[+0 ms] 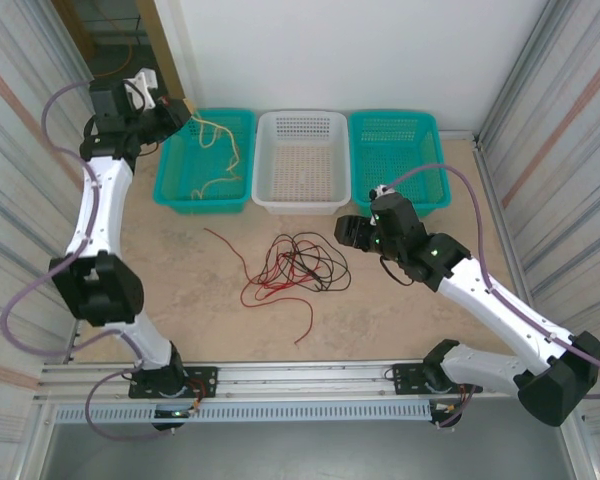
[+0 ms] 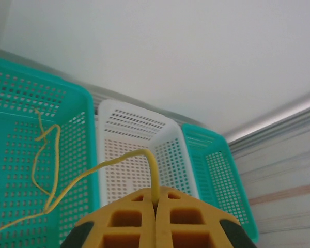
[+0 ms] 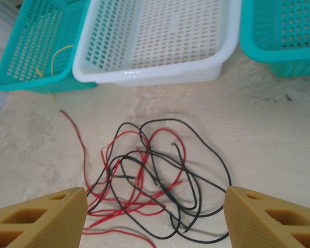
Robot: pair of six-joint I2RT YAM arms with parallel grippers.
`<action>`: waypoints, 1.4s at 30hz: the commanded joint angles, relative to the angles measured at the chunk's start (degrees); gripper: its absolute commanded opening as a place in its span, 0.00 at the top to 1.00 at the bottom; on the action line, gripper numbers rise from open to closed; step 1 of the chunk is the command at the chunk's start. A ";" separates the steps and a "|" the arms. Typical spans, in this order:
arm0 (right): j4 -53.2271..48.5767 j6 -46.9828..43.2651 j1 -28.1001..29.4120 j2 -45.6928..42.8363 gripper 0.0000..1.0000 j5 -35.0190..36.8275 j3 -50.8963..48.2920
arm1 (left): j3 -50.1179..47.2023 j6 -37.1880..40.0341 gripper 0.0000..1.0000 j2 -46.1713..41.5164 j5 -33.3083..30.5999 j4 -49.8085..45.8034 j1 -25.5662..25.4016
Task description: Untangle the cables
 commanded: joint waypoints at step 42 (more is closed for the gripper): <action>-2.78 -2.91 2.93 12.96 0.32 -5.96 4.18 | -37.72 6.79 0.49 -27.00 -12.48 -8.02 -20.24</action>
